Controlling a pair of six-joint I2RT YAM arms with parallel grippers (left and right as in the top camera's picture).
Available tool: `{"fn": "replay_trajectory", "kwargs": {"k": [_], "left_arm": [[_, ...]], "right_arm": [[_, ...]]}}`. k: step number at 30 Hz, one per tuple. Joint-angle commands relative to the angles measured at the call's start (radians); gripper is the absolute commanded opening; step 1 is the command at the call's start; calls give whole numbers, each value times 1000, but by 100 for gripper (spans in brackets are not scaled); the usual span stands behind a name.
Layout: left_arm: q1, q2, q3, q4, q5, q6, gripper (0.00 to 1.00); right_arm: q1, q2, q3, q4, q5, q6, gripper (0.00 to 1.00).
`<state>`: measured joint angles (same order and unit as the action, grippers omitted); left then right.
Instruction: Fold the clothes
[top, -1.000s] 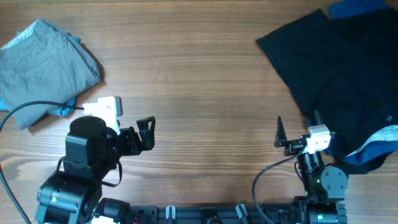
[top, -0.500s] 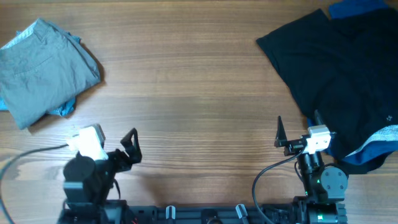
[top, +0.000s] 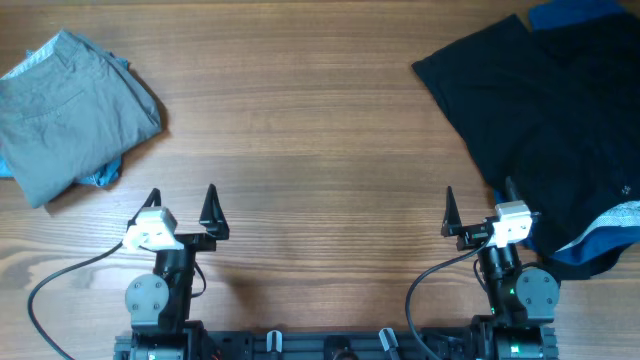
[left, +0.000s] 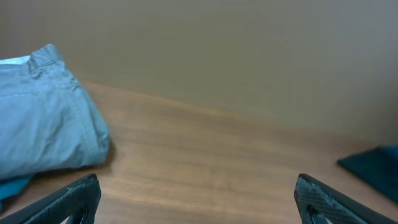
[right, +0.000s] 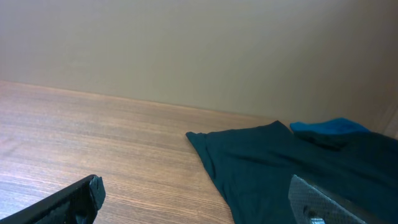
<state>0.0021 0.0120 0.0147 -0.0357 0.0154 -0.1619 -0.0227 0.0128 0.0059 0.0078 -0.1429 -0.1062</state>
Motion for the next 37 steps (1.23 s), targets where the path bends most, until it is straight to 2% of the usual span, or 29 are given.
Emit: {"fn": "replay_trajectory", "kwargs": {"k": [1, 4, 37], "left_arm": [[5, -9, -9, -43, 2, 103, 100], [5, -9, -9, -40, 2, 69, 100], [5, -6, -9, -40, 2, 69, 100]], "right_arm": [[-5, -9, 0, 4, -19, 2, 100], [-5, -9, -1, 4, -19, 2, 100], [-5, -9, -1, 4, -19, 2, 100]]}}
